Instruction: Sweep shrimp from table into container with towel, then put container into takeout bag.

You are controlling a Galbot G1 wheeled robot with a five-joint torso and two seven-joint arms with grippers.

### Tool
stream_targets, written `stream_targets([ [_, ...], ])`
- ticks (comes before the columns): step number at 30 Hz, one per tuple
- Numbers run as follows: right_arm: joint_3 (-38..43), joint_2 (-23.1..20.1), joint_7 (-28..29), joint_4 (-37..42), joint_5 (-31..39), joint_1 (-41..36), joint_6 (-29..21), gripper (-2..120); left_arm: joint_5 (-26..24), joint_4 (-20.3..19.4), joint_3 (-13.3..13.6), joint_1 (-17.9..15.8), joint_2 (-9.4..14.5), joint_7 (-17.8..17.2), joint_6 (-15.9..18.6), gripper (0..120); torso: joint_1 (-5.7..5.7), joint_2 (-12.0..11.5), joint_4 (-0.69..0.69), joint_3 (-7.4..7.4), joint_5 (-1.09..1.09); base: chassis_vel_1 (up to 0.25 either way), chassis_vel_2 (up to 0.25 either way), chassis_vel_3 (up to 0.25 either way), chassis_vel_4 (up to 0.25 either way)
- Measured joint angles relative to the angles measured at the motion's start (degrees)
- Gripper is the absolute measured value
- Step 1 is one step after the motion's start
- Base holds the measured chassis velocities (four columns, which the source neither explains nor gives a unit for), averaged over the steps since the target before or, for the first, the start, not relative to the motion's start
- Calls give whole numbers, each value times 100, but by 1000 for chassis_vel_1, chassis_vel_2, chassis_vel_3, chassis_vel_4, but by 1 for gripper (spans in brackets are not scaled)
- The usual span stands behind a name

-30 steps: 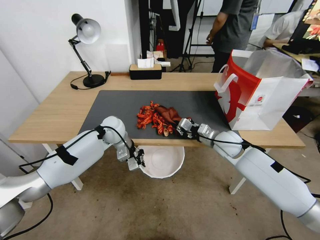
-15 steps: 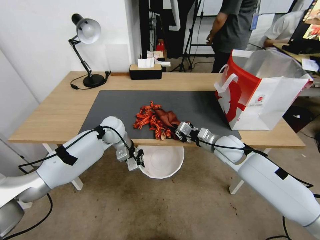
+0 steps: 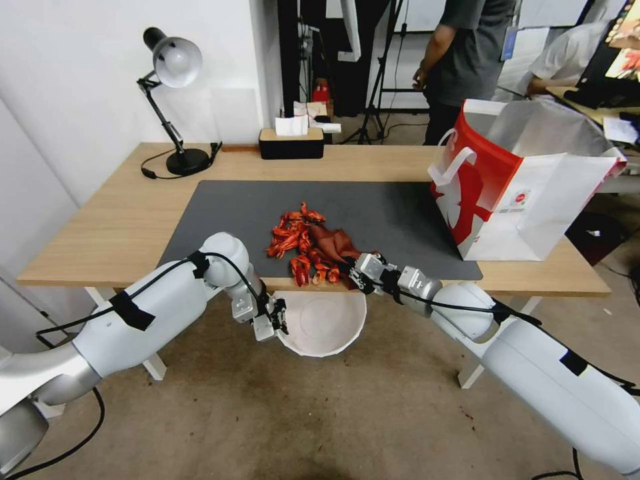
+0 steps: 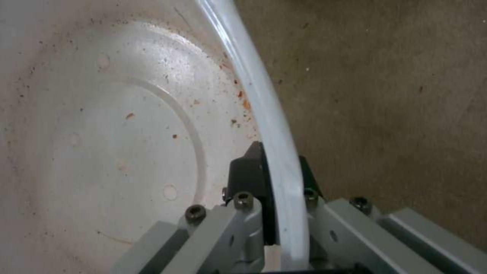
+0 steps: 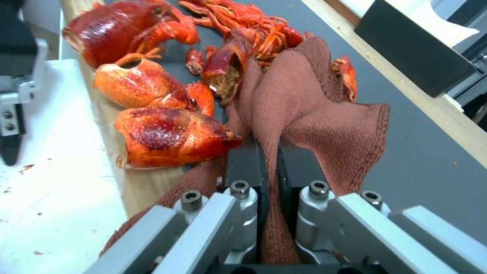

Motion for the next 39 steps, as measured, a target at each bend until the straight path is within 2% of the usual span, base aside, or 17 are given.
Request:
stream_targets([
  [13, 49, -26, 34, 206, -1, -168, -2, 2, 2, 65, -1, -38, -43, -4, -34, 0, 0, 0, 0, 0, 0, 0, 0, 0, 0],
  [22, 134, -58, 43, 338, -13, -336, -11, 2, 2, 51, -1, -54, 9, 17, -58, 0, 0, 0, 0, -1, 0, 0, 0, 0, 0],
  [26, 155, -85, 46, 376, -18, -381, -11, 2, -6, -40, 4, -45, 145, 40, -75, 0, 1, 0, 0, -1, 0, 0, 0, 0, 0],
  [29, 157, -93, 51, 404, -20, -395, -11, 2, -50, -148, 27, -33, 313, 50, -77, 0, 1, 0, 0, -1, -1, 0, 0, 0, 0],
  [30, 156, -93, 55, 421, -21, -398, -15, 2, -106, -233, 40, -30, 436, 50, -77, 0, 1, 0, 1, -1, 0, 0, 0, 0, 0],
  [34, 140, -84, 64, 465, -23, -410, -35, 2, -176, -355, 47, -26, 576, 43, -69, 0, 1, 0, 1, -1, 0, 0, 0, 0, 0],
  [39, 131, -84, 71, 515, -25, -439, -47, 2, -222, -406, 48, -25, 623, 32, -50, 0, 1, 0, 0, -1, 0, 0, 0, 0, 0],
])
